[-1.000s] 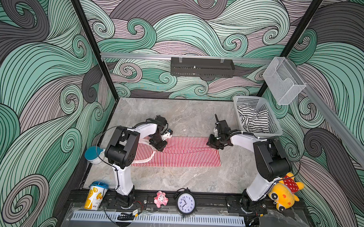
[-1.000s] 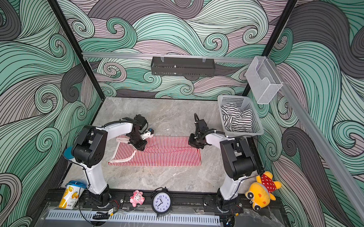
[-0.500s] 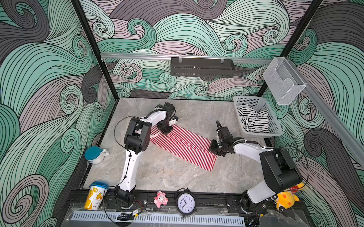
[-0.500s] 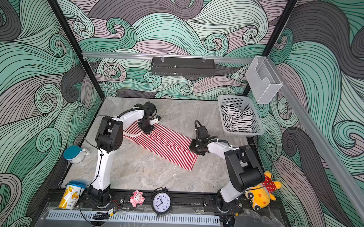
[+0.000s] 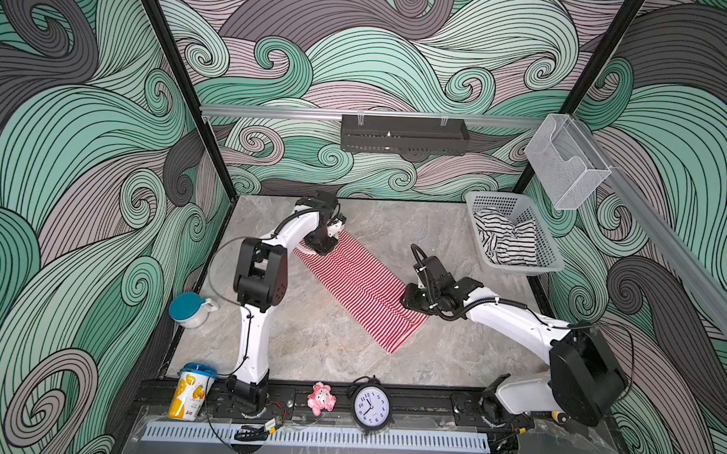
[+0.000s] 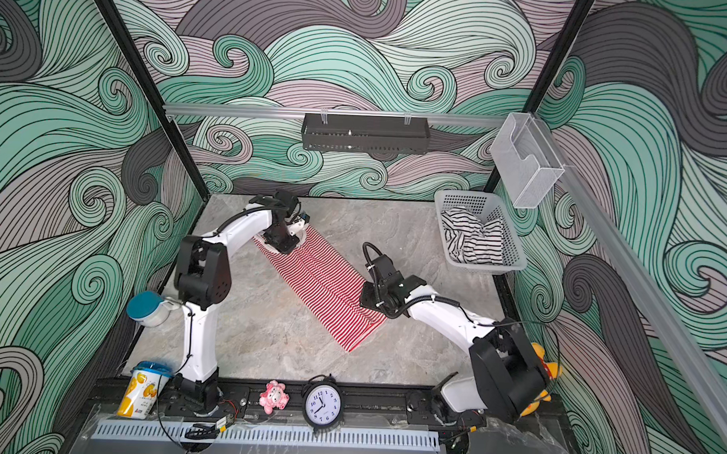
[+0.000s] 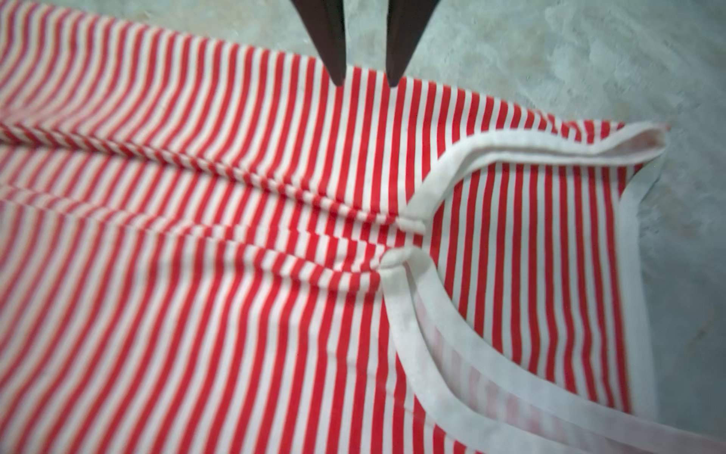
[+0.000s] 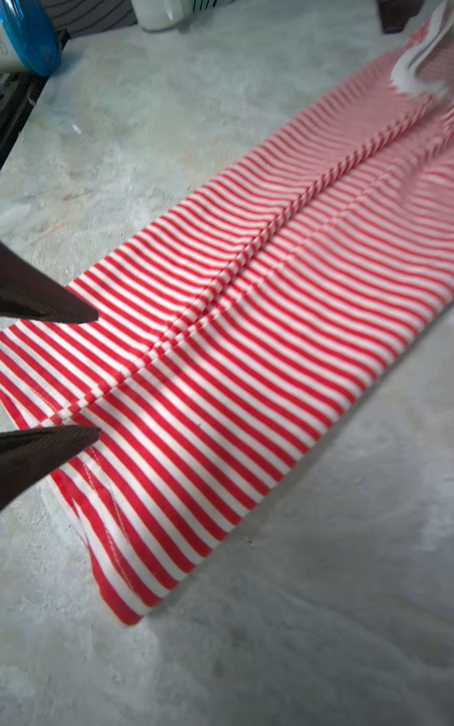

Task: Fold and stack the tank tops
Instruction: 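Pull the left gripper's end away while the right gripper pushes its end nearer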

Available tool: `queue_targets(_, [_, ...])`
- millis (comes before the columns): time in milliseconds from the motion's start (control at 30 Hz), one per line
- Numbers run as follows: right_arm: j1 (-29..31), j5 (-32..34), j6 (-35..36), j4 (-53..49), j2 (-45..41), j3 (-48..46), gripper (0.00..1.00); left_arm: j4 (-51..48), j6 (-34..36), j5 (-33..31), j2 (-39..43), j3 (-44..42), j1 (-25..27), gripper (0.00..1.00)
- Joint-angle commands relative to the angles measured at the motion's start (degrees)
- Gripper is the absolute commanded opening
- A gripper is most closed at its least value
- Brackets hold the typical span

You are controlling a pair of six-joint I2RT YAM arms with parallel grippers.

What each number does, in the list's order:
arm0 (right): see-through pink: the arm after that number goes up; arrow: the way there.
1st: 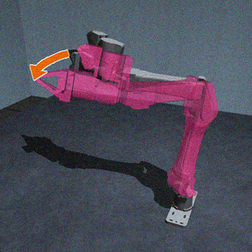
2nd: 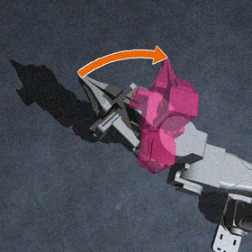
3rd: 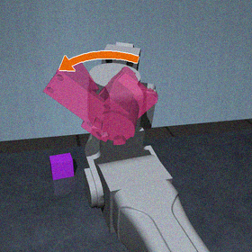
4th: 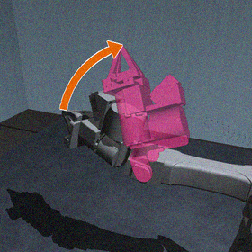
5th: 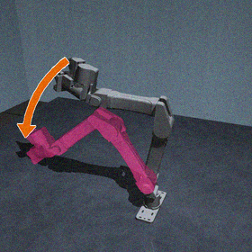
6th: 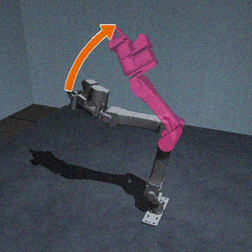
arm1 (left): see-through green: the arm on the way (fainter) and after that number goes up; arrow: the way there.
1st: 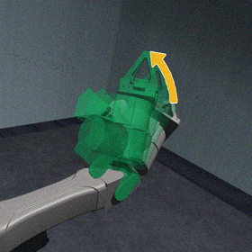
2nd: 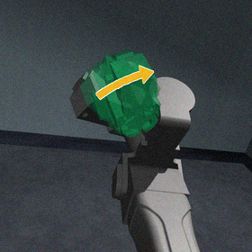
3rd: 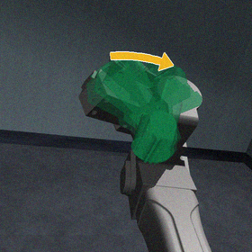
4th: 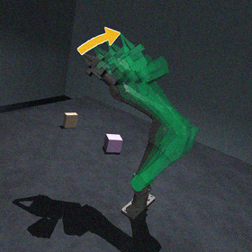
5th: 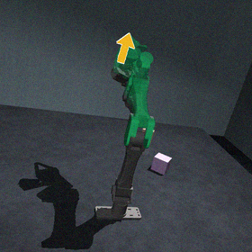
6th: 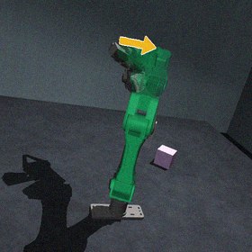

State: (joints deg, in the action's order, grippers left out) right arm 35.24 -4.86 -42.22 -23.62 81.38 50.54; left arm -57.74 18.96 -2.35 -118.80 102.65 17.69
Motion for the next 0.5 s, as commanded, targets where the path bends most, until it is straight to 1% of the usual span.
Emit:
queue_targets(0, [-2.46, 1.13, 3.37, -1.65, 3.81, 1.92, 0.45, 3.10, -2.08, 2.64, 5.82, -5.77, 0.49, 0.23])
queue_targets(167, [-4.52, -0.47, 6.31, 0.37, 10.53, 4.85, 0.45, 5.79, -2.59, 3.09, 8.83, -14.28, 0.63, 0.23])
queue_targets(333, [-5.89, -1.24, 7.05, 2.06, 15.33, 5.39, 0.44, 7.37, -3.57, 4.99, 6.90, -17.91, 0.94, 0.22])
queue_targets(467, [-5.76, -2.24, 6.39, 4.28, 16.40, 3.41, 0.42, 12.35, -3.17, 5.61, 5.65, -21.02, 0.90, 0.22])
